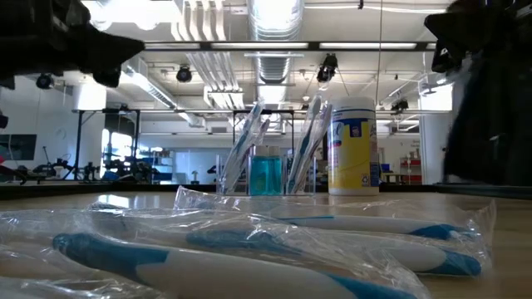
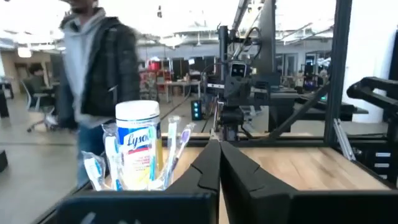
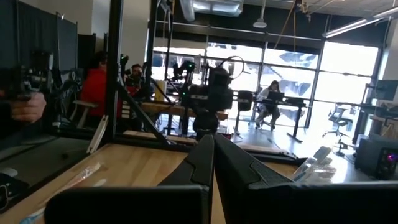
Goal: Pick & Place toothbrushing station
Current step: Put the blue toothbrush into the left section of the transparent organizer
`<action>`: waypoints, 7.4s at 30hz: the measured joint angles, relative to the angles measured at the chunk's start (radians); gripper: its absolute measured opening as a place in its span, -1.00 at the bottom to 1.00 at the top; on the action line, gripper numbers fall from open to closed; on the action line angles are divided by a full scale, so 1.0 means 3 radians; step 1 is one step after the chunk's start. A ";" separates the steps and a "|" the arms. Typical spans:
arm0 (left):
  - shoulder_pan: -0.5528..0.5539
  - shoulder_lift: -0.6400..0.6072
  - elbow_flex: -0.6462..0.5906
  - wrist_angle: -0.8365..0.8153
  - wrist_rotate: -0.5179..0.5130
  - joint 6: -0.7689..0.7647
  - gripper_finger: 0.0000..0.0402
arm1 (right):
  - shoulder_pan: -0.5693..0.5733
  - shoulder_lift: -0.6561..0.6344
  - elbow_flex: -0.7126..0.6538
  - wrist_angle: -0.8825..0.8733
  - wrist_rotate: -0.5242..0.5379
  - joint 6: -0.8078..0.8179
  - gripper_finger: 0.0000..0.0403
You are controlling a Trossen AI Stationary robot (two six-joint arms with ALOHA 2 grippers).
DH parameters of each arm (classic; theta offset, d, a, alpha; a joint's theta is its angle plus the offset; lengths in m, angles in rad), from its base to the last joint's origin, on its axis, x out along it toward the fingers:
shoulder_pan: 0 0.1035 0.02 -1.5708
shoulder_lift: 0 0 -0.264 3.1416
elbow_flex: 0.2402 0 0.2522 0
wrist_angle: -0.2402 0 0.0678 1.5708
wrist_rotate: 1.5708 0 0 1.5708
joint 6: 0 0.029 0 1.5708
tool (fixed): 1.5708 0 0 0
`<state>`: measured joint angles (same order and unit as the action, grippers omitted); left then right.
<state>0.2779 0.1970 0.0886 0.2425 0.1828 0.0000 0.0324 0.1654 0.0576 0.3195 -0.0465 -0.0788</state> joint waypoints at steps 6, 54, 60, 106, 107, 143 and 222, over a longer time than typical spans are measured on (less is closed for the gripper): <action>0.0001 -0.0114 -0.0264 0.0085 0.0000 -0.0017 -0.98 | -0.0001 0.0044 -0.0018 0.0000 0.0226 0.0000 -0.96; 0.0004 -0.0106 -0.0255 -0.0024 0.0022 -0.0272 -0.94 | 0.0575 0.3583 0.3066 -0.2041 0.0911 0.1121 -0.96; 0.0001 -0.0105 -0.0170 -0.0021 0.0056 -0.0539 -0.94 | 0.0755 0.3993 0.3327 -0.2101 0.0921 0.1127 -0.95; 0.0006 0.0023 -0.0147 -0.0601 -0.0080 -0.1171 -0.94 | 0.1583 0.6329 0.4599 -0.2856 0.0890 0.3207 0.21; 0.0006 0.0023 -0.0147 -0.0596 -0.0079 -0.1170 -0.94 | 0.1580 0.6347 0.4597 -0.2855 0.0867 0.3205 0.21; 0.0006 0.0027 -0.0147 -0.0570 -0.0076 -0.1231 -0.94 | 0.1525 0.6435 0.4572 -0.3104 0.0767 0.2336 -0.73; 0.0006 0.0028 -0.0143 -0.0409 -0.0079 0.0079 -0.94 | 0.1957 -0.0548 -0.0111 -0.0197 0.2785 -0.0437 -0.91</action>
<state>0.2798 0.2054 0.0457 0.1198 0.1592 0.0238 0.6195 0.0011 0.0242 0.2605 0.7891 -0.2098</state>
